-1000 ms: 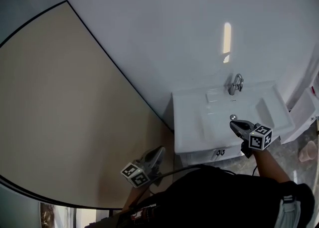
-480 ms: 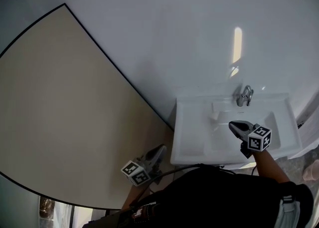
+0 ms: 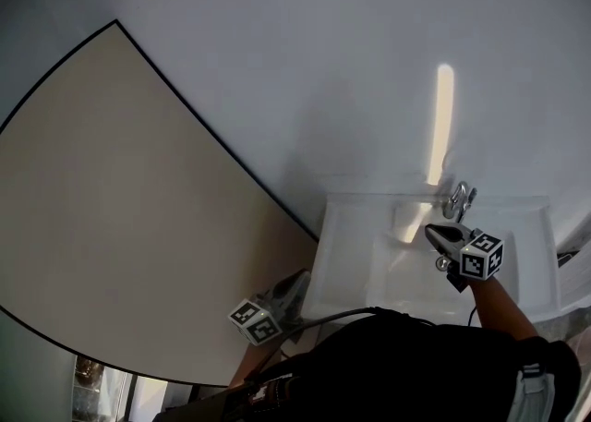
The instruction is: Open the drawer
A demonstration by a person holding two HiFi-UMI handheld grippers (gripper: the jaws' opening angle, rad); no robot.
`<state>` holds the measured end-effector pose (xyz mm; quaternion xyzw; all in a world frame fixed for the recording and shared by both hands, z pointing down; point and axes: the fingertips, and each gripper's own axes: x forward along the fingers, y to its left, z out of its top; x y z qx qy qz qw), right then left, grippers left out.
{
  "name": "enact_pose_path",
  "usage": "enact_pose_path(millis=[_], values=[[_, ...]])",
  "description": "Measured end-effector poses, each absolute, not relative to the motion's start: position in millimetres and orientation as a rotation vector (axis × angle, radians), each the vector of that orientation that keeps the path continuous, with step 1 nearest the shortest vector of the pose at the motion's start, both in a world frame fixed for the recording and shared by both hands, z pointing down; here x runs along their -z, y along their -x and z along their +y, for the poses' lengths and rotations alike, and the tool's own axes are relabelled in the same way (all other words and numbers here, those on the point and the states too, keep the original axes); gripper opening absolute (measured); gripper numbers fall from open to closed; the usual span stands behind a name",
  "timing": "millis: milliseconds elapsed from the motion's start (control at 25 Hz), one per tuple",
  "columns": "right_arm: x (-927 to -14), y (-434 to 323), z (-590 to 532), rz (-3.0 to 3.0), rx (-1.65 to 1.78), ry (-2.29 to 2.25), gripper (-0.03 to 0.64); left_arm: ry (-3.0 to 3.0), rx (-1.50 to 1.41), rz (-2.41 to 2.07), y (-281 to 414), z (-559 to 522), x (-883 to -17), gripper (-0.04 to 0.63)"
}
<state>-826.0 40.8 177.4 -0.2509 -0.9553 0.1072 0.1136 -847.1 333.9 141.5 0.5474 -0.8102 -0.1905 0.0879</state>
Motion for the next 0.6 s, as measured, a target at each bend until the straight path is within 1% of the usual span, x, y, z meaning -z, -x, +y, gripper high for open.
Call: enact_pose_path(millis=[360, 520, 600], values=[[-191, 794, -36, -2.839, -0.459, 0.428, 0.002, -1.806, 0.496, -2.214, 878, 255, -132, 0.0], [-182, 796, -43, -2.875, -0.436, 0.277, 0.002, -1.943, 0.505, -2.101, 904, 238, -131, 0.0], [-177, 779, -39, -2.895, -0.443, 0.145, 0.002, -2.028, 0.488, -1.991, 911, 230, -133, 0.0]])
